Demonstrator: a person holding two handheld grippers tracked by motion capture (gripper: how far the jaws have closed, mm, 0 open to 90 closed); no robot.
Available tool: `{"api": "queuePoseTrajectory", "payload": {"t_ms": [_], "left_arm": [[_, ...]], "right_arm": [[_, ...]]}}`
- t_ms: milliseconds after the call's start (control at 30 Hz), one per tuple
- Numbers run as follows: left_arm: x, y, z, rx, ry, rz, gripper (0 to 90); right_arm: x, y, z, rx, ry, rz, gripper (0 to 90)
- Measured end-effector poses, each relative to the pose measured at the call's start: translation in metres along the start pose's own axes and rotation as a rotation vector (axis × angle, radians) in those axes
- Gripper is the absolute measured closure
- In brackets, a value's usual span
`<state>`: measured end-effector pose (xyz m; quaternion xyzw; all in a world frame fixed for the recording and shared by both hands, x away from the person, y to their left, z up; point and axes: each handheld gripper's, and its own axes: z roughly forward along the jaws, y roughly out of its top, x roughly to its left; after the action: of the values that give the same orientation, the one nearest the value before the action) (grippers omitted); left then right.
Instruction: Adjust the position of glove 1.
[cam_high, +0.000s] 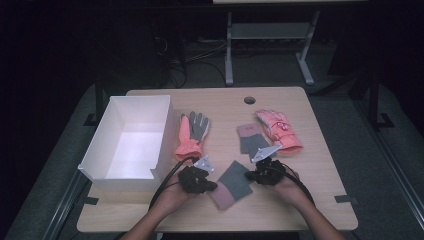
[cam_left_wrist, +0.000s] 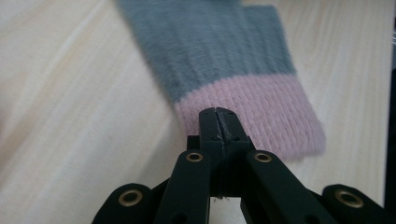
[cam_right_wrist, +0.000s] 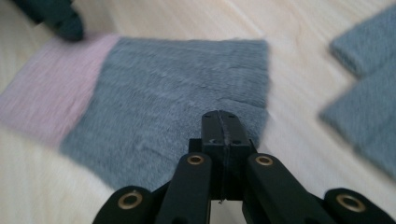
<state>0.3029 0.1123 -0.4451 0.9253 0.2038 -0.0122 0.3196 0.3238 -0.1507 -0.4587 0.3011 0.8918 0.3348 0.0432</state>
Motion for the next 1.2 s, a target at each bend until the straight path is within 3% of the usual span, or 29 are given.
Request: {"api": "queuePoseTrajectory", "payload": {"t_ms": [233, 367, 533, 633, 767, 833, 1000, 1200], "left_arm": [[-0.010, -0.003, 0.002, -0.010, -0.055, 0.015, 89.7], [-0.014, -0.001, 0.002, -0.019, -0.058, 0.030, 89.6], [-0.009, 0.003, -0.003, -0.064, -0.038, 0.023, 89.7], [-0.004, 0.009, -0.001, -0.073, -0.017, 0.011, 89.7], [0.003, 0.013, 0.000, -0.062, 0.022, -0.001, 89.7], [0.007, 0.010, 0.004, -0.031, 0.033, -0.003, 89.7], [0.006, 0.007, 0.008, -0.026, 0.021, -0.018, 89.7], [-0.001, 0.005, 0.010, -0.024, -0.021, -0.014, 89.7]], "right_arm": [[-0.004, 0.021, 0.018, -0.018, -0.006, -0.007, 90.0], [-0.002, 0.025, 0.018, -0.035, -0.011, -0.010, 90.0], [0.006, 0.020, 0.000, -0.067, 0.005, -0.010, 90.0], [0.021, 0.004, -0.011, -0.050, 0.022, -0.011, 90.0], [0.032, -0.006, -0.014, -0.041, 0.042, -0.012, 90.0], [0.041, -0.011, -0.011, -0.015, 0.046, -0.031, 90.0], [0.040, -0.006, 0.000, 0.014, 0.045, -0.040, 90.0], [0.033, 0.003, 0.005, -0.002, 0.022, -0.029, 90.0]]}}
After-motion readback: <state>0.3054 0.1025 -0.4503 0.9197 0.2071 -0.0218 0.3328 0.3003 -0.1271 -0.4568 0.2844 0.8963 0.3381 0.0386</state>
